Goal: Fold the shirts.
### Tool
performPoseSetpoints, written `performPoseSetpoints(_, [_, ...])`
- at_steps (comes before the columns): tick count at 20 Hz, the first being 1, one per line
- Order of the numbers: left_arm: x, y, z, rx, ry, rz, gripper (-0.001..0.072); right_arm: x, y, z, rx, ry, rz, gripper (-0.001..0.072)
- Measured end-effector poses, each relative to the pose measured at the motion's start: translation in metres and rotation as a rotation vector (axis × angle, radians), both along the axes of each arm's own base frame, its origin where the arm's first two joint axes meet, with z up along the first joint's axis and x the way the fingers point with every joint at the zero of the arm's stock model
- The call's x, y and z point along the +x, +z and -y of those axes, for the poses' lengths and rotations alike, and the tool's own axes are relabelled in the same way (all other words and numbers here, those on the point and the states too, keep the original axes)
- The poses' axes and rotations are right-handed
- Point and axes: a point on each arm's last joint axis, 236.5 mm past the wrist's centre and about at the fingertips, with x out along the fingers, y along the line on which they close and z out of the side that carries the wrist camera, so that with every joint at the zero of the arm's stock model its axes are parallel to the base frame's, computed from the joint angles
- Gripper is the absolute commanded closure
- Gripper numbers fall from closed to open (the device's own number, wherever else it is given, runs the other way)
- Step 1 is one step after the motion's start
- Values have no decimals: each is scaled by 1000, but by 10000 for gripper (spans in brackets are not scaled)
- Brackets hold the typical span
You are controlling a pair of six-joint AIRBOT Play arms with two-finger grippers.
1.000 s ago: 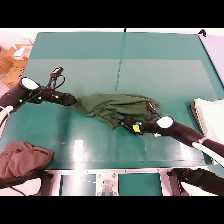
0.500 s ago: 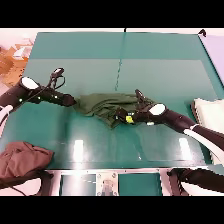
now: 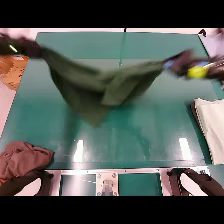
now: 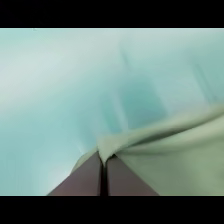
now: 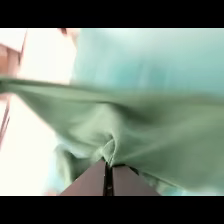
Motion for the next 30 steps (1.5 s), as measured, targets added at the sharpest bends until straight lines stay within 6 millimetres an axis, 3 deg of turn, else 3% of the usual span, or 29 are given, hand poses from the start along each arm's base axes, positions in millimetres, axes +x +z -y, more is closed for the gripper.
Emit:
performPoseSetpoints(2, [-22,89,-4,2,13,195,687,-20,80,26,-50,-67,195,694])
performPoseSetpoints(4, [-61,171,-5,-4,16,378,686,-51,151,37,-114,-122,380,694])
performPoseSetpoints(7, [-124,251,-3,-21,6,580,686,-100,231,36,-202,-181,617,694])
performPoseSetpoints(9, [-160,281,-1,-29,-1,670,686,-124,262,34,-259,-220,722,694])
performPoseSetpoints(11, [-182,296,-2,-26,-2,720,687,-140,277,33,-297,-246,779,694])
performPoseSetpoints(13, [-190,302,-2,-16,-3,742,686,-143,280,35,-322,-261,789,694])
performPoseSetpoints(15, [-183,296,-2,-8,-2,728,686,-135,269,43,-345,-276,750,694])
performPoseSetpoints(17, [-150,271,-3,-3,1,653,686,-110,238,56,-350,-280,652,694])
performPoseSetpoints(19, [-100,222,-2,1,-2,516,686,-72,184,75,-341,-274,499,693])
performPoseSetpoints(22, [-11,110,7,-17,-30,242,685,0,58,104,-272,-266,214,693])
performPoseSetpoints(24, [46,14,23,-67,-77,46,685,40,-41,112,-211,-264,42,694])
performPoseSetpoints(25, [68,-27,32,-106,-98,-26,685,59,-89,113,-187,-272,-28,694])
performPoseSetpoints(27, [105,-103,50,-205,-124,-144,684,90,-160,120,-156,-303,-122,693])
performPoseSetpoints(28, [119,-133,56,-253,-121,-183,540,103,-185,124,-147,-317,-154,649])
performPoseSetpoints(29, [129,-155,60,-291,-113,-209,167,115,-208,127,-148,-320,-186,538])
performPoseSetpoints(30, [137,-177,61,-320,-102,-237,33,124,-221,128,-145,-315,-204,475])
